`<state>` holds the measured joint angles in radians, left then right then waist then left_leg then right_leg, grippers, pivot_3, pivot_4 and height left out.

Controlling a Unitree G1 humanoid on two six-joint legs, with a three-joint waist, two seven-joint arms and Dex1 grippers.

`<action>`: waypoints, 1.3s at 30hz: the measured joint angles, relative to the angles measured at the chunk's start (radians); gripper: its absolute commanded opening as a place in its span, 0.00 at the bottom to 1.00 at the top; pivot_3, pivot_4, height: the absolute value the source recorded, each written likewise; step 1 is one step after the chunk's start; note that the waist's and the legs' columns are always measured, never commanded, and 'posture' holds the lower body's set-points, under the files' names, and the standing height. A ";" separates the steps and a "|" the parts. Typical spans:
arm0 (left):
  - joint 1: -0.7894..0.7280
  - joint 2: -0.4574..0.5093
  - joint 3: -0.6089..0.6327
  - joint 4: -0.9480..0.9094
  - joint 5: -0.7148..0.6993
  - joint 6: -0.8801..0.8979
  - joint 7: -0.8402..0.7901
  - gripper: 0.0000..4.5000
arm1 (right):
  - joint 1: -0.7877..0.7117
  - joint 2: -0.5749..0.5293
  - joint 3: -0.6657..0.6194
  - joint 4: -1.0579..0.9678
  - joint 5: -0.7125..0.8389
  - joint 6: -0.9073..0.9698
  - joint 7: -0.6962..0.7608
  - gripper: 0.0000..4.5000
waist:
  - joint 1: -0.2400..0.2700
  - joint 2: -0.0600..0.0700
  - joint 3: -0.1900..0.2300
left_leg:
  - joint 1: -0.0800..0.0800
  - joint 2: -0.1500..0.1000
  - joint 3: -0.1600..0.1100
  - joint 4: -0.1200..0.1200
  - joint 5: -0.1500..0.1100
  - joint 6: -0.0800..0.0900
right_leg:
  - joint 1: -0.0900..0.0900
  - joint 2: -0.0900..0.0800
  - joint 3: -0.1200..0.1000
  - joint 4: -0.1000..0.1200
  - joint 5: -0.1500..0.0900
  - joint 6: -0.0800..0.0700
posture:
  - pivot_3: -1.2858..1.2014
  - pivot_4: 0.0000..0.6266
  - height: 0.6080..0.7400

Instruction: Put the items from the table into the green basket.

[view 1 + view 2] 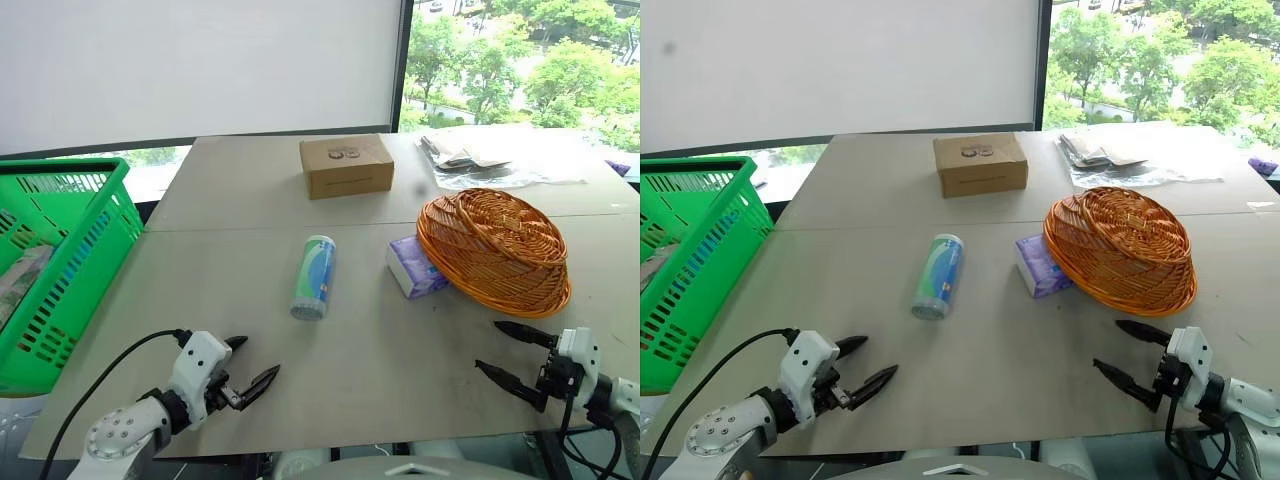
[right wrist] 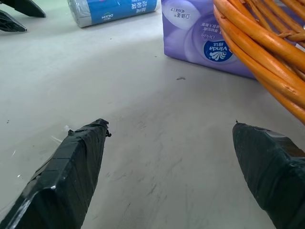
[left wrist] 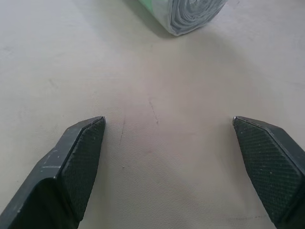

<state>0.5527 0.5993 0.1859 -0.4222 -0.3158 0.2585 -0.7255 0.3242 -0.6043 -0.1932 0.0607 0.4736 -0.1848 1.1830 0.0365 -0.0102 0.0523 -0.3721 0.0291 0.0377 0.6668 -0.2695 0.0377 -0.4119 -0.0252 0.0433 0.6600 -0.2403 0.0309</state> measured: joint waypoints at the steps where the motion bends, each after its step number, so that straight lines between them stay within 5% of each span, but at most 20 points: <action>1: 0.000 0.000 0.000 0.000 0.000 0.000 0.000 0.98 | 0.000 0.000 0.000 0.000 0.000 0.000 0.000 1.00 | 0.000 0.000 0.000 | 0.000 0.000 0.000 0.000 0.000 0.000 | 0.000 0.000 0.000 0.000 0.000 0.000 | 0.57 0.05 1.00; 26: -0.024 -0.016 0.001 0.016 -0.003 -0.021 -0.012 0.98 | -0.038 0.009 0.002 -0.032 0.010 0.062 -0.022 1.00 | 0.005 -0.001 0.003 | -0.005 0.000 -0.002 0.000 0.000 0.000 | -0.002 -0.001 -0.002 -0.001 0.000 0.000 | 0.57 0.05 1.00; 33: -0.138 0.084 0.099 -0.177 -0.271 0.140 -0.081 0.98 | -0.171 0.004 0.017 -0.099 -0.019 0.142 -0.118 1.00 | 0.005 -0.005 0.009 | -0.006 0.000 -0.003 0.001 0.000 0.000 | -0.002 -0.001 -0.004 -0.001 0.000 0.000 | 0.58 0.05 1.00; 39: -0.263 0.182 0.168 -0.249 -0.400 0.238 -0.085 0.98 | -0.388 0.054 -0.058 0.051 -0.039 0.153 -0.315 1.00 | 0.003 -0.003 0.011 | -0.007 -0.003 -0.001 0.001 0.000 0.001 | -0.002 0.005 -0.001 -0.002 0.001 0.000 | 0.58 0.04 1.00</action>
<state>0.2894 0.7813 0.3535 -0.6715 -0.7162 0.4969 -0.8104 -0.0637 -0.5501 -0.2512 0.1114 0.4351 -0.0315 0.8677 0.0398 -0.0132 0.0632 -0.3795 0.0265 0.0367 0.6680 -0.2691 0.0383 -0.4139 -0.0198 0.0420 0.6585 -0.2397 0.0308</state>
